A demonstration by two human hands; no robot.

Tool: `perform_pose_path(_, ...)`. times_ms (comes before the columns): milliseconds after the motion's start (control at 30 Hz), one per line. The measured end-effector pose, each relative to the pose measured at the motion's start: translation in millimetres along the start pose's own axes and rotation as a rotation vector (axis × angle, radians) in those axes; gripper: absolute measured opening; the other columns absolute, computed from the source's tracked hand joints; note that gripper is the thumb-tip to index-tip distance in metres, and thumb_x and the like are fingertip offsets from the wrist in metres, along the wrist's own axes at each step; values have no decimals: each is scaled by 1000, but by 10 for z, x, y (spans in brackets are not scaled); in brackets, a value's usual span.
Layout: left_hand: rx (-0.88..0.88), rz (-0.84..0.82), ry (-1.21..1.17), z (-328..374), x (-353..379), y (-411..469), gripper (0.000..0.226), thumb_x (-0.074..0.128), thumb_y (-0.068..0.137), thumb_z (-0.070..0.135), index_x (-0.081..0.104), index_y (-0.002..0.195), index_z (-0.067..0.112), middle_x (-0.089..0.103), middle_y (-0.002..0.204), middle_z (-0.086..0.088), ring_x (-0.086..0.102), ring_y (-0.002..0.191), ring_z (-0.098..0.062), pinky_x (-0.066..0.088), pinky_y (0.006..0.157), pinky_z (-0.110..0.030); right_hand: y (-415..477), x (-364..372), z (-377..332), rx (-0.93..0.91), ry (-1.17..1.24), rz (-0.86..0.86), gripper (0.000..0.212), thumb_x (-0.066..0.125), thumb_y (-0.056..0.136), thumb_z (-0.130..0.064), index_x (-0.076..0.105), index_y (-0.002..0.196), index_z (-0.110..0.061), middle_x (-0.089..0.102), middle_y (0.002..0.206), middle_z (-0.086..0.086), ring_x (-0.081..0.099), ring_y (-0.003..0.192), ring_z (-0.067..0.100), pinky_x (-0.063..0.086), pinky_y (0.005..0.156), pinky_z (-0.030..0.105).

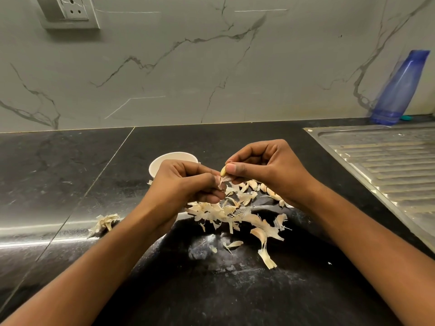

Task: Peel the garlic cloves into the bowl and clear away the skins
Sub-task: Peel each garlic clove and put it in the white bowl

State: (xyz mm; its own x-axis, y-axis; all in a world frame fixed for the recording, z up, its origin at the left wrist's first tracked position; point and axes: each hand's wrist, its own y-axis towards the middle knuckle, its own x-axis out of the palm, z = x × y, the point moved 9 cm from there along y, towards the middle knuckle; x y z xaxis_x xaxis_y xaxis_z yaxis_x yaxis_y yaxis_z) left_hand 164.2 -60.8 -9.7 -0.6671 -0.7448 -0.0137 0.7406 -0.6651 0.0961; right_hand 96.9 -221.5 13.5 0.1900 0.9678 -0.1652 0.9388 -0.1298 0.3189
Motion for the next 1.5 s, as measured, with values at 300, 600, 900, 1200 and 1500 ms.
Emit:
perform_pose_path(300, 48, 56, 86, 7, -57, 18, 32, 51, 91, -22, 78, 96, -5, 76, 87, -27, 76, 79, -38, 65, 75, -42, 1, -38, -36, -50, -38, 47, 22, 82, 84, -13, 78, 103, 0, 81, 93, 14, 80, 85, 31, 66, 79, 35)
perform_pose_path(600, 39, 60, 51, 25, -39, -8, 7, 73, 90, -4, 80, 91, -2, 76, 82, -26, 75, 72, -33, 66, 70, -34, -7, -2, -67, -88, -78, 28, 15, 81, 88, -5, 78, 102, 0, 82, 93, 12, 80, 84, 29, 65, 78, 32)
perform_pose_path(900, 55, 48, 21, 51, -24, -15, 8, 71, 91, -3, 79, 89, -4, 76, 82, -27, 75, 71, -34, 65, 68, -32, -21, 10, -112, -128, -103, 34, 16, 81, 88, -4, 79, 103, 3, 81, 92, 11, 80, 83, 24, 63, 76, 26)
perform_pose_path(1200, 91, 98, 54, 61, -59, -14, 17, 67, 91, -11, 78, 80, -4, 73, 74, -25, 69, 61, -29, 62, 59, -30, -13, 73, 7, -40, 46, 10, 16, 78, 90, 2, 76, 105, 8, 80, 94, 20, 80, 85, 31, 65, 78, 32)
perform_pose_path(1500, 110, 84, 30, 97, -48, -12, 21, 66, 91, -13, 78, 78, -1, 72, 71, -22, 67, 60, -27, 59, 56, -27, -10, 114, 171, 144, 262, -1, 15, 74, 92, -2, 76, 106, 3, 79, 98, 23, 78, 83, 25, 66, 76, 30)
